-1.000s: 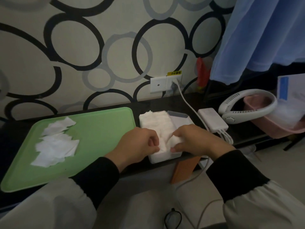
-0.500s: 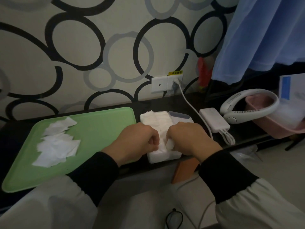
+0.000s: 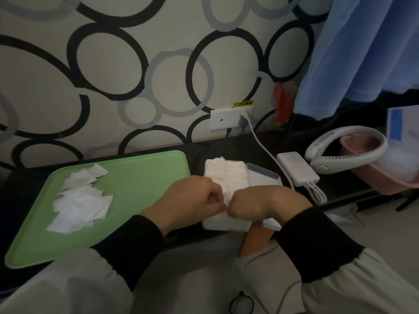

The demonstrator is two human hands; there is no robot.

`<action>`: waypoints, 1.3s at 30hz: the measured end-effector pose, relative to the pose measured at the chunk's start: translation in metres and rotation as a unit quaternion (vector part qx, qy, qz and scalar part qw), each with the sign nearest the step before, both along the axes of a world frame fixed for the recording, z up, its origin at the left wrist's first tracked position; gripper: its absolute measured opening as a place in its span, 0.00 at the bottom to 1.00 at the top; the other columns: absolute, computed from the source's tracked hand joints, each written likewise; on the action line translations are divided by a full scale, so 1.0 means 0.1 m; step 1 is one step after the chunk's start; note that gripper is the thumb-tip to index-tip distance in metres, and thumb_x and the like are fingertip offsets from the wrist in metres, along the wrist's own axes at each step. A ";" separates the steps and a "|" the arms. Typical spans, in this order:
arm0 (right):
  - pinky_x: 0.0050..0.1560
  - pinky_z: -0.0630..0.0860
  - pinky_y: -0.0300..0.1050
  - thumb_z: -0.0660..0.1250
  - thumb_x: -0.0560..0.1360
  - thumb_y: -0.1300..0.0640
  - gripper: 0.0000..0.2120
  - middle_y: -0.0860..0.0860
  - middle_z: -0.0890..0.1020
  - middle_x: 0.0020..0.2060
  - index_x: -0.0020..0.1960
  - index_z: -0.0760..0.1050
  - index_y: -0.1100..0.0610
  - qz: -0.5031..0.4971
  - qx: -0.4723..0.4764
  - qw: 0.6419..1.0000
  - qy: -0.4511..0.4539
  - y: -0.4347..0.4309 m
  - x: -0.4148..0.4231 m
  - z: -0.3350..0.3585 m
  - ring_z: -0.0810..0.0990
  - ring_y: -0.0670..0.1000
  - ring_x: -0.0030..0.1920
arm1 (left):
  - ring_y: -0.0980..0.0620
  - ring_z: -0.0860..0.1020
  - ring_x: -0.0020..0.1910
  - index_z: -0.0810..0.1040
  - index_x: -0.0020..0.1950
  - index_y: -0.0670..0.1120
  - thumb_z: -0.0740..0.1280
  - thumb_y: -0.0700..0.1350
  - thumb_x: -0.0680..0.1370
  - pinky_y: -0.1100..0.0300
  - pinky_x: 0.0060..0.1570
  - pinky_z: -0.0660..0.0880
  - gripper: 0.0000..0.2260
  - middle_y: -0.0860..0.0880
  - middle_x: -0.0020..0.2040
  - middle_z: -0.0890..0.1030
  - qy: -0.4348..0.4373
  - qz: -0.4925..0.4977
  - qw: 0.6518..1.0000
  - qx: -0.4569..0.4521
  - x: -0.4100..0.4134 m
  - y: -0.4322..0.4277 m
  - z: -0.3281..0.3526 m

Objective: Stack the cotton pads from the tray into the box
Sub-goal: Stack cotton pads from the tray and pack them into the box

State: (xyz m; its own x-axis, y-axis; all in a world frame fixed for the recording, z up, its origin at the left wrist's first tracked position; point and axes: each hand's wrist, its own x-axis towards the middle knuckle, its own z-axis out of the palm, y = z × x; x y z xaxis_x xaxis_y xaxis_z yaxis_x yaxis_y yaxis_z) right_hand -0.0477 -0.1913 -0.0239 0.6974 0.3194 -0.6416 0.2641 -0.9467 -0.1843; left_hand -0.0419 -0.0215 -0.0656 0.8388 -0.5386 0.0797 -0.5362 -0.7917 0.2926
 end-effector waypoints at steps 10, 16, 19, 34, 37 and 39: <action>0.52 0.79 0.46 0.71 0.76 0.51 0.06 0.45 0.84 0.47 0.52 0.83 0.48 -0.054 0.143 0.970 -0.189 -0.32 -0.03 -0.20 0.80 0.44 0.46 | 0.61 0.76 0.36 0.79 0.41 0.57 0.76 0.60 0.69 0.63 0.37 0.71 0.11 0.58 0.37 0.80 0.078 0.026 0.995 -0.056 -0.03 0.01 -0.06; 0.49 0.80 0.51 0.71 0.74 0.49 0.03 0.43 0.82 0.43 0.46 0.82 0.46 -0.053 0.098 0.960 -0.258 -0.33 0.01 -0.26 0.79 0.45 0.46 | 0.56 0.78 0.40 0.80 0.41 0.54 0.77 0.61 0.67 0.57 0.43 0.76 0.13 0.57 0.37 0.81 0.090 0.053 0.993 -0.063 0.01 -0.09 -0.09; 0.50 0.80 0.51 0.67 0.76 0.50 0.06 0.41 0.83 0.45 0.48 0.83 0.45 -0.063 0.090 0.958 -0.266 -0.38 0.02 -0.22 0.79 0.45 0.49 | 0.54 0.78 0.43 0.80 0.42 0.54 0.77 0.60 0.67 0.55 0.46 0.77 0.13 0.56 0.39 0.80 0.094 0.063 0.991 -0.071 0.01 -0.13 -0.10; 0.51 0.79 0.47 0.64 0.76 0.52 0.08 0.45 0.84 0.46 0.49 0.81 0.47 -0.049 0.270 0.928 -0.251 1.05 -0.06 -0.30 0.81 0.49 0.49 | 0.58 0.80 0.42 0.81 0.42 0.53 0.74 0.52 0.73 0.61 0.42 0.75 0.05 0.56 0.40 0.82 0.104 0.268 0.949 -0.131 -0.26 1.38 -0.09; 0.53 0.79 0.46 0.65 0.76 0.55 0.08 0.45 0.85 0.46 0.49 0.83 0.51 -0.043 0.298 0.931 -0.205 1.34 0.03 -0.43 0.82 0.49 0.50 | 0.55 0.80 0.42 0.79 0.39 0.54 0.73 0.47 0.73 0.61 0.41 0.71 0.05 0.57 0.38 0.81 0.084 0.345 0.926 -0.129 -0.33 1.76 -0.16; 0.55 0.78 0.45 0.66 0.75 0.56 0.08 0.46 0.85 0.47 0.49 0.83 0.52 -0.043 0.309 0.931 -0.190 1.53 0.12 -0.53 0.82 0.49 0.50 | 0.52 0.78 0.42 0.77 0.39 0.54 0.72 0.42 0.73 0.60 0.42 0.69 0.08 0.56 0.39 0.79 0.076 0.388 0.911 -0.121 -0.36 2.02 -0.19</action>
